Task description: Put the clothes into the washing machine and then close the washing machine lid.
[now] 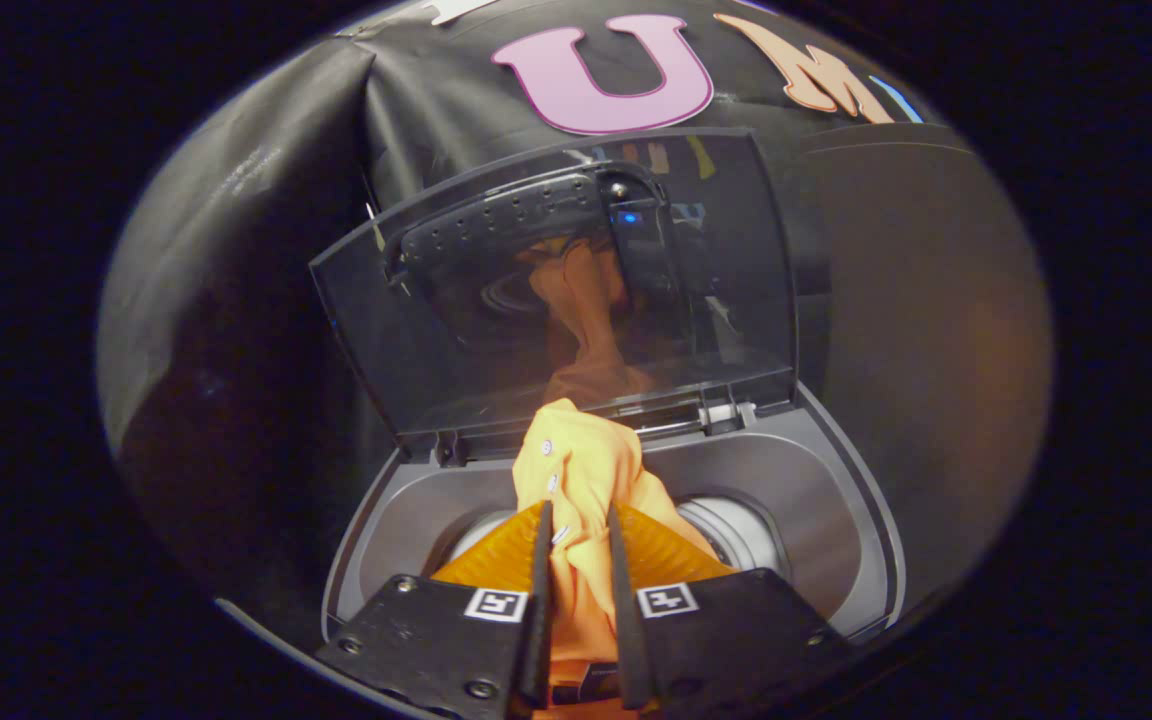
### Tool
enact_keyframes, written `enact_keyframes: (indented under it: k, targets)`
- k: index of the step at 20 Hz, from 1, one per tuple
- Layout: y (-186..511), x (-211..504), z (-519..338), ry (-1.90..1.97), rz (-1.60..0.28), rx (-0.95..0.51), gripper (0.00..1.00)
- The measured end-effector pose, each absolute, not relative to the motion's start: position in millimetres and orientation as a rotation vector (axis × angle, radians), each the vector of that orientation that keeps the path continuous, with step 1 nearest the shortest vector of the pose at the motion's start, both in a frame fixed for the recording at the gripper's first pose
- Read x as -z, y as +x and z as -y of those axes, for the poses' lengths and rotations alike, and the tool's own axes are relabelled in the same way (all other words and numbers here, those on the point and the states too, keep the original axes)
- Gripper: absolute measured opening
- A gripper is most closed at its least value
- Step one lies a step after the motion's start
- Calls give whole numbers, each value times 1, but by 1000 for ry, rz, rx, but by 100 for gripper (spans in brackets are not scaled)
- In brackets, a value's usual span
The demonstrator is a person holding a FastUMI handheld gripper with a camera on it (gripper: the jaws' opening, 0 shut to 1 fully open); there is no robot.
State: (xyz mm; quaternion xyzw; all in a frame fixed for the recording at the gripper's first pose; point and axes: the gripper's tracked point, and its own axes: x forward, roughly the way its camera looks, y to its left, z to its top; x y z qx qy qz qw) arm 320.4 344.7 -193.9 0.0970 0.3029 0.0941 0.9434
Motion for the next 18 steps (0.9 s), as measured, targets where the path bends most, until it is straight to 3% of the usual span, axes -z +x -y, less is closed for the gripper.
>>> enact_keyframes:
  k: [7,11,14,18]
  targets:
    - [322,185,-346,191,-606,-182,51]
    - [327,169,-347,123,-575,-184,73]
    - [329,152,-347,100,-558,-181,97]
    - [336,114,-342,111,-501,-137,98]
